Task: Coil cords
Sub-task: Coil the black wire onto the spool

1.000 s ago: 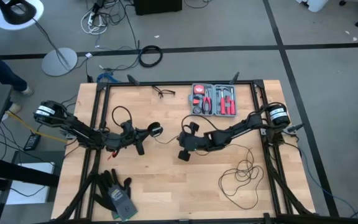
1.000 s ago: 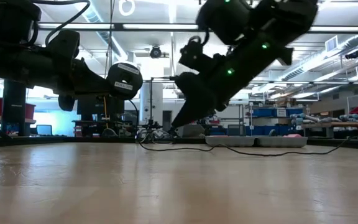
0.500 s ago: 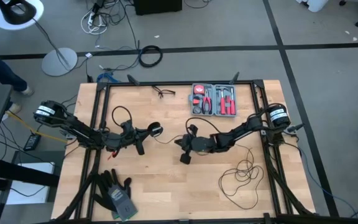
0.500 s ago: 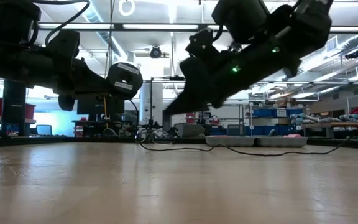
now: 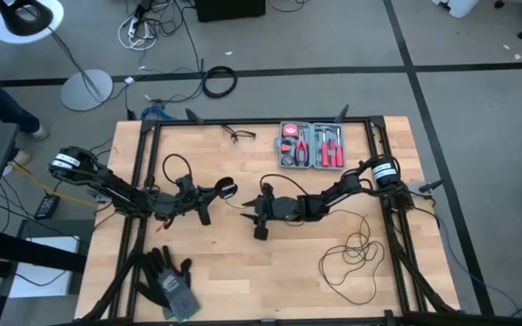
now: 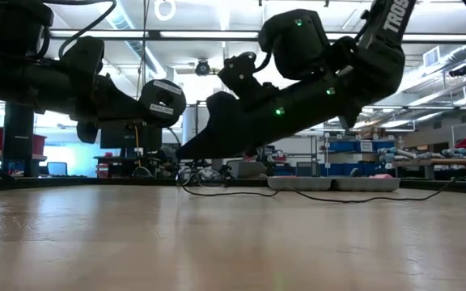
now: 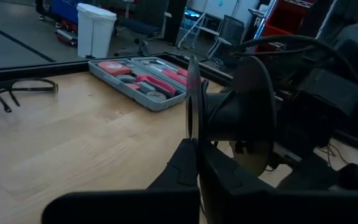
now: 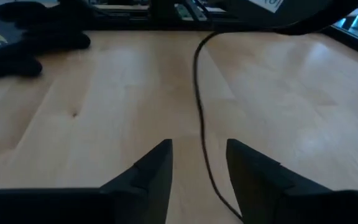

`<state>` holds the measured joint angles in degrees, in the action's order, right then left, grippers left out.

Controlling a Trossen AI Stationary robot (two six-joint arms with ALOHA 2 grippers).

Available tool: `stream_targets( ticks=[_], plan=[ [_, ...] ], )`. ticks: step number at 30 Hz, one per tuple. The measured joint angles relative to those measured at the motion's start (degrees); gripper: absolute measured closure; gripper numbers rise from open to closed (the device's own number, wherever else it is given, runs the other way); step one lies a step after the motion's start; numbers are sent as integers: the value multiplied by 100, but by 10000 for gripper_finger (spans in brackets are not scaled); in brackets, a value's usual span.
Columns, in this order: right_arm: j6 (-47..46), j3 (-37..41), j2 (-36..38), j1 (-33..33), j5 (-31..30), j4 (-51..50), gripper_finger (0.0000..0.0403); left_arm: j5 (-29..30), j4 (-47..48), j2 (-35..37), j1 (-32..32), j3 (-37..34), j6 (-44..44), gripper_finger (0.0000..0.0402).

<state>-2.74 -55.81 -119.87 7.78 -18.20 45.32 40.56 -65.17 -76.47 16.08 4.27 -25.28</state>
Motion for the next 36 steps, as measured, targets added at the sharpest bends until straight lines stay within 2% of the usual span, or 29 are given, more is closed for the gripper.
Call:
stream_targets(
  ticks=[3,8,10,13,15,21,25,30,36],
  plan=[
    [-3,-58,0,-95,26,-15,252,0,-136,0,0,0,116,401],
    [-68,-147,-1,-242,521,-136,272,26,-247,0,0,0,127,401],
    [-66,-147,-2,-268,589,-141,300,26,-266,1,0,0,127,401],
    [-62,-147,-2,-268,599,-173,370,28,-266,2,0,0,129,401],
    [-23,-147,14,-265,599,-169,391,28,-257,2,0,0,151,401],
    [90,-533,143,-231,886,-147,399,183,58,2,0,0,133,401],
    [199,-1039,142,-255,1040,-808,400,267,256,2,0,0,-45,401],
    [628,-1610,142,-301,1029,-1215,401,260,439,1,0,0,-157,401],
    [734,-2191,142,-426,892,-2215,402,173,521,2,0,0,-198,401]
  ],
)
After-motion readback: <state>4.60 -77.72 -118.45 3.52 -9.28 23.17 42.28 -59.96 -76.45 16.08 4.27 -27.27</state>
